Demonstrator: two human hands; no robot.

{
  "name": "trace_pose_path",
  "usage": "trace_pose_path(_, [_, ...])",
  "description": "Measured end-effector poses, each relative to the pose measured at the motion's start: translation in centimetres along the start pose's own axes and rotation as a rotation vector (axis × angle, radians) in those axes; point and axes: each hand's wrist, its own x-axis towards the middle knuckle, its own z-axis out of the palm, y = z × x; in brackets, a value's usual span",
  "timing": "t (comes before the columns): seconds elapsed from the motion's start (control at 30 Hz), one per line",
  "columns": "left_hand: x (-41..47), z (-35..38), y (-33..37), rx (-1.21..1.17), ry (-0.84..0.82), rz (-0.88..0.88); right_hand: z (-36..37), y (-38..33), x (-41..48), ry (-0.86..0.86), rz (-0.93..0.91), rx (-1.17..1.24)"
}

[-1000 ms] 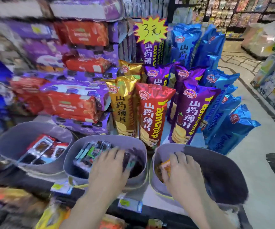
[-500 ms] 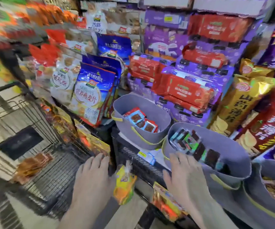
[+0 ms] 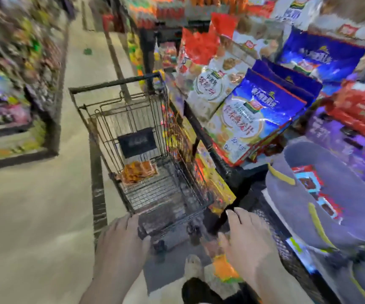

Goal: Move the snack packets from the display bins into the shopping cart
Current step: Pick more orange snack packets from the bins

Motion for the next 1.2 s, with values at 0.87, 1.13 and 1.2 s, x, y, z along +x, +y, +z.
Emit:
trace_pose_path(0.87, [35.6,0.6,-11.2,-0.388,0.111,-0.478,2.6,-21.9,39.7,-0.173,-0.478,-0.117])
trace_pose_path(1.13, [43.5,7.0,-13.7,-0.706,0.319,-0.554,12.4,-27.8,49.2,-0.234,-0.342,0.098])
trace_pose_path(1.2, [43.9,8.2,-14.0,-0.714,0.373,-0.564,14.8,-28.7,51.5,-0.240,-0.322,0.149])
